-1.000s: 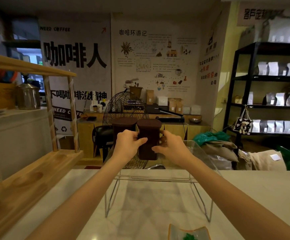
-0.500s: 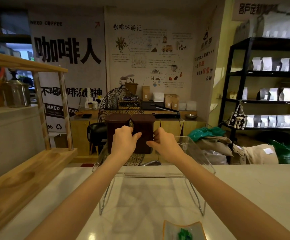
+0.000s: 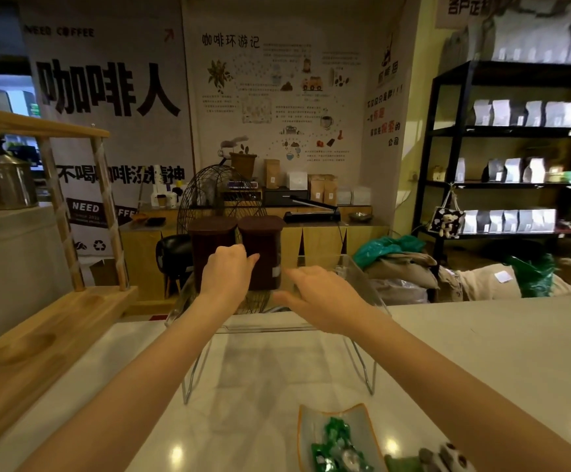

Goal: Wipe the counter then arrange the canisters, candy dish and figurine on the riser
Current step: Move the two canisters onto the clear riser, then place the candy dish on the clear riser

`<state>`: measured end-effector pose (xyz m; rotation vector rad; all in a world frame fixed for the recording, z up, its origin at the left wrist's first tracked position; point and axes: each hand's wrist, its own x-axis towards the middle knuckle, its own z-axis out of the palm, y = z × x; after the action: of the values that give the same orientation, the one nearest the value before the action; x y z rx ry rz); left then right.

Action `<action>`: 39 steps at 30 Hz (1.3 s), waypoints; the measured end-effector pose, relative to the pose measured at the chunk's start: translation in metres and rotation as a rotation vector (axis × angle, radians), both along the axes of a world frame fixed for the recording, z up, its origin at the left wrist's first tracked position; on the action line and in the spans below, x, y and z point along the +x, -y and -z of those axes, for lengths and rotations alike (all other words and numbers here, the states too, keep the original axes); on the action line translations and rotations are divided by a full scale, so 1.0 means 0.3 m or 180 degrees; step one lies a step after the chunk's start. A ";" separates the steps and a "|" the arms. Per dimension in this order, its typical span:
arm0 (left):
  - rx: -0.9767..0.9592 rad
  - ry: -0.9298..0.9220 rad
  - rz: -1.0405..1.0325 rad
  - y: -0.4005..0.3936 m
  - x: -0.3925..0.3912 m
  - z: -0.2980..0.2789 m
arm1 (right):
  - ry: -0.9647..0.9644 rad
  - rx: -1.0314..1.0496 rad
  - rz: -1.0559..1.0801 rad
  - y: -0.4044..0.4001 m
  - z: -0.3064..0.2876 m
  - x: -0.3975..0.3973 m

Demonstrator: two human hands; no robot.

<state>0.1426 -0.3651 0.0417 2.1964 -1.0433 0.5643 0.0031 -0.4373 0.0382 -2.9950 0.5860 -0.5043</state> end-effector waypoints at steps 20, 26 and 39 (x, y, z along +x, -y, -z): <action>0.0823 -0.0707 0.1658 -0.317 -0.498 0.326 | -0.1115 0.0376 -0.0340 -0.093 0.224 -0.530; 0.0916 -0.2119 0.1433 -0.336 -0.549 0.359 | -0.1265 0.0942 -0.0237 -0.088 0.245 -0.499; 0.0058 -0.2978 0.1337 -0.332 -0.566 0.406 | -0.0784 0.1729 -0.0326 -0.043 0.281 -0.481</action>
<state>-0.0271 -0.2654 -0.0802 1.8128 -0.9062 -0.6166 -0.1413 -0.4243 -0.0460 -2.5553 0.4819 0.0371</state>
